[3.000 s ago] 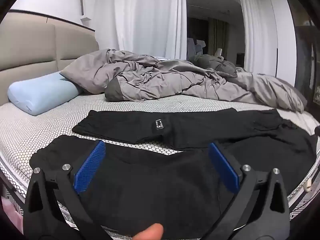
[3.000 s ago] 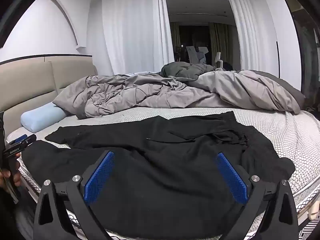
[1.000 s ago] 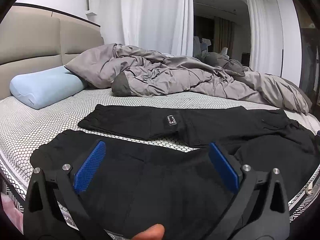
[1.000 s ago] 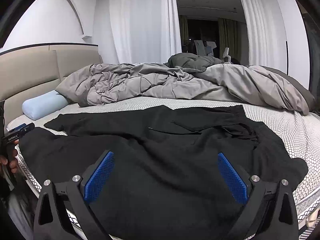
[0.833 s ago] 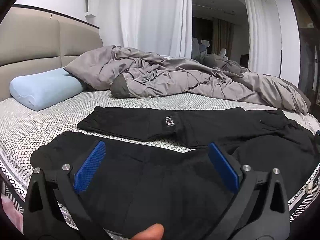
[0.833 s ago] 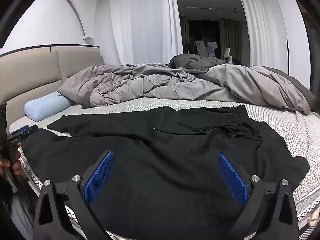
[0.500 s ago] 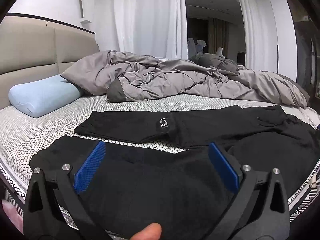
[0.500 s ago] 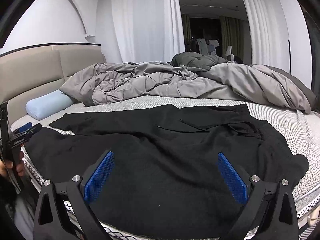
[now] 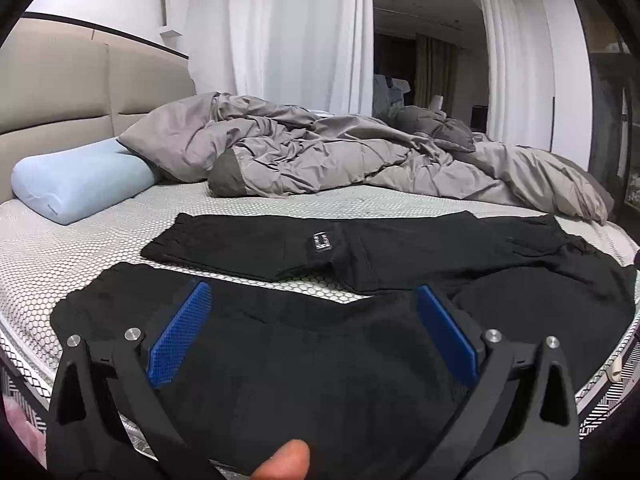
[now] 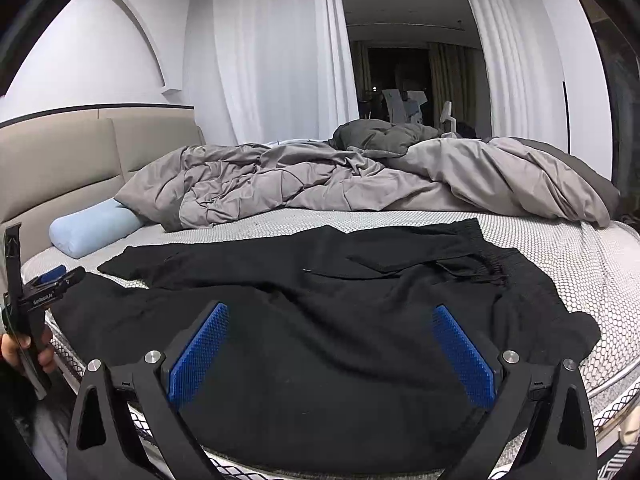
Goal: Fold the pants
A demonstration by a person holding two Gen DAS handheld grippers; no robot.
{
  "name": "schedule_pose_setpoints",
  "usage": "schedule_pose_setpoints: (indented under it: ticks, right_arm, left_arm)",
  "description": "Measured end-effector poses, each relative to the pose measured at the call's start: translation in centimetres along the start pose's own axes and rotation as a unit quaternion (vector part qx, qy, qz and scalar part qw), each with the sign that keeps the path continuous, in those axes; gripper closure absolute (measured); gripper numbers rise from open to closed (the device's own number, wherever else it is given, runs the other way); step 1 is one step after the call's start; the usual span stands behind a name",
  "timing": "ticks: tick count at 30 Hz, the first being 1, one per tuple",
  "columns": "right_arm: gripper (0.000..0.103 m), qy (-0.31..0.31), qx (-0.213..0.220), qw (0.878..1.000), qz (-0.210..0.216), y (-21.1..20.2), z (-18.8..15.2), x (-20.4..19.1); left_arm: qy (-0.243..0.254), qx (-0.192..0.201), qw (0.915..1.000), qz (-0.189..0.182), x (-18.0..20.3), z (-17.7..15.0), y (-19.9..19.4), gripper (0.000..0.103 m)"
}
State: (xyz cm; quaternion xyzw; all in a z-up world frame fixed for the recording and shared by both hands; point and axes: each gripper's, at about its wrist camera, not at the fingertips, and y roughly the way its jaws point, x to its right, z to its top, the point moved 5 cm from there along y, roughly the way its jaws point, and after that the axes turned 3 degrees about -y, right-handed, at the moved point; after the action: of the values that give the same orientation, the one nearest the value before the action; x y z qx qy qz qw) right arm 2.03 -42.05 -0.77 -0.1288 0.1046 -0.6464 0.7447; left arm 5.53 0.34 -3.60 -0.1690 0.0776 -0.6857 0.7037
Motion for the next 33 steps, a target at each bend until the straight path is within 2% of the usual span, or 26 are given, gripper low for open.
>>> schedule_pose_setpoints:
  ticks: [6,10,13,16,20,23,28,30,32,33]
  right_arm:
    - [0.0,0.009,0.0,1.0,-0.023,-0.2,0.3,1.4]
    - [0.0,0.009,-0.014,0.999,-0.038,-0.3,0.5,2.2]
    - [0.0,0.015,-0.037,0.999,-0.026,0.1,0.4,2.8]
    - [0.0,0.02,-0.037,0.999,-0.013,-0.1,0.4,3.3]
    - [0.0,0.011,-0.054,0.998,-0.035,-0.4,0.6,4.2]
    - [0.0,0.018,-0.06,0.997,-0.054,-0.8,0.7,5.2]
    - [0.0,0.035,-0.065,0.996,-0.057,-1.2,0.4,6.8]
    - [0.0,0.038,-0.068,0.995,-0.062,-1.4,0.2,7.2]
    - [0.0,0.04,-0.07,0.995,-0.064,-1.4,0.1,7.5]
    - [0.0,0.042,-0.07,0.995,-0.064,-1.4,0.1,7.6]
  left_arm:
    - [0.001,-0.017,0.9998,0.004,-0.3,-0.4,0.4,0.001]
    - [0.002,-0.008,0.9992,0.038,-1.1,0.0,-0.3,0.001]
    - [-0.002,0.002,0.9977,0.068,-2.4,0.6,-1.4,0.001]
    - [-0.013,-0.003,0.9945,0.104,-4.1,0.7,-2.5,0.001]
    - [-0.019,-0.022,0.9871,0.157,-7.2,0.3,-4.1,0.001]
    - [-0.042,-0.051,0.983,0.171,-9.7,-0.5,-5.1,0.001]
    - [-0.119,-0.084,0.9763,0.16,-14.3,-2.2,-6.2,0.001]
    - [-0.145,-0.102,0.9741,0.14,-15.4,-3.0,-6.2,0.005]
    - [-0.158,-0.119,0.9726,0.122,-15.9,-3.5,-6.0,0.015]
    - [-0.164,-0.131,0.9718,0.106,-16.0,-3.9,-5.5,0.016]
